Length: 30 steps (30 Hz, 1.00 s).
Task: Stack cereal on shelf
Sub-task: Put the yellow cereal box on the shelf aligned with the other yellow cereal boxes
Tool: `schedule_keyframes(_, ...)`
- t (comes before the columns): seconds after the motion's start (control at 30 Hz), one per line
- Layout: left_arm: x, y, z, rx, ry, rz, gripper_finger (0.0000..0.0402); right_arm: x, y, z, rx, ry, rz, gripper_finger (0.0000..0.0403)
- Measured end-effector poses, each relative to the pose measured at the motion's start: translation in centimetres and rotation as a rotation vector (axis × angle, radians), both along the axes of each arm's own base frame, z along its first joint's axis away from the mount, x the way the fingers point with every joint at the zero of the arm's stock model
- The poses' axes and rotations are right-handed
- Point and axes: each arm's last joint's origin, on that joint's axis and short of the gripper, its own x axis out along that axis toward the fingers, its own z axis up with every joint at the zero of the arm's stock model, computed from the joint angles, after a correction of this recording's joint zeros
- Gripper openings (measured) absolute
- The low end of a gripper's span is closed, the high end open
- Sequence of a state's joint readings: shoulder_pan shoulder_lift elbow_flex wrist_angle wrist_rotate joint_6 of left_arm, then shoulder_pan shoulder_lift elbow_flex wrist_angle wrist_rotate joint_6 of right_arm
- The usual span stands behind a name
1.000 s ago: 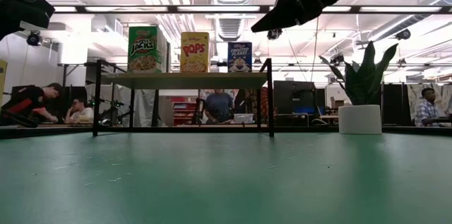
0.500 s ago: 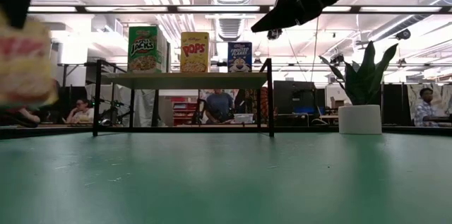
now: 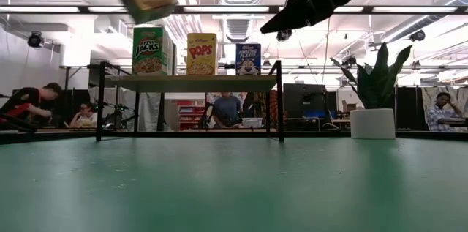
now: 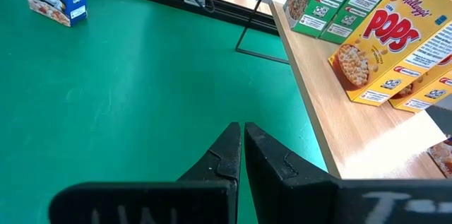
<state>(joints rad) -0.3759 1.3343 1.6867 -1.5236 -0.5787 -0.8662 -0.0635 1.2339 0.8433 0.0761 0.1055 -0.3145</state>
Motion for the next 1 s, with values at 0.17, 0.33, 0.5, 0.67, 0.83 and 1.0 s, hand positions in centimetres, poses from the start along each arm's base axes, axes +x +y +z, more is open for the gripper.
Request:
schedule_keyframes(0.17, 2.2, 1.8, 1.8, 0.125, 0.068, -0.136, 0.0137, -0.1, 0.0, -0.1, 0.001, 0.012, 0.0, 0.0009)
schedule_keyframes(0.33, 5.2, 3.8, 2.5, 0.205, 0.187, -0.332, 0.0137, -0.1, 0.0, -0.1, 0.001, 0.019, 0.0, 0.0009)
schedule_keyframes(0.5, 8.0, 6.1, 2.7, 0.285, 0.311, -0.517, 0.0137, -0.1, 0.0, -0.1, 0.0, 0.019, 0.0, 0.0009)
schedule_keyframes(0.67, 10.1, 9.2, 2.3, 0.304, 0.397, -0.57, 0.0137, -0.1, 0.0, -0.2, 0.001, 0.028, 0.0, 0.0009)
schedule_keyframes(0.83, 11.4, 12.4, 1.3, 0.253, 0.436, -0.605, 0.0137, -0.2, 0.0, -0.4, 0.003, 0.052, -0.001, 0.0009)
schedule_keyframes(1.0, 12.4, 15.1, -0.2, 0.208, 0.487, -0.614, 0.0137, -0.3, 0.0, -0.5, 0.01, 0.055, -0.004, 0.0009)
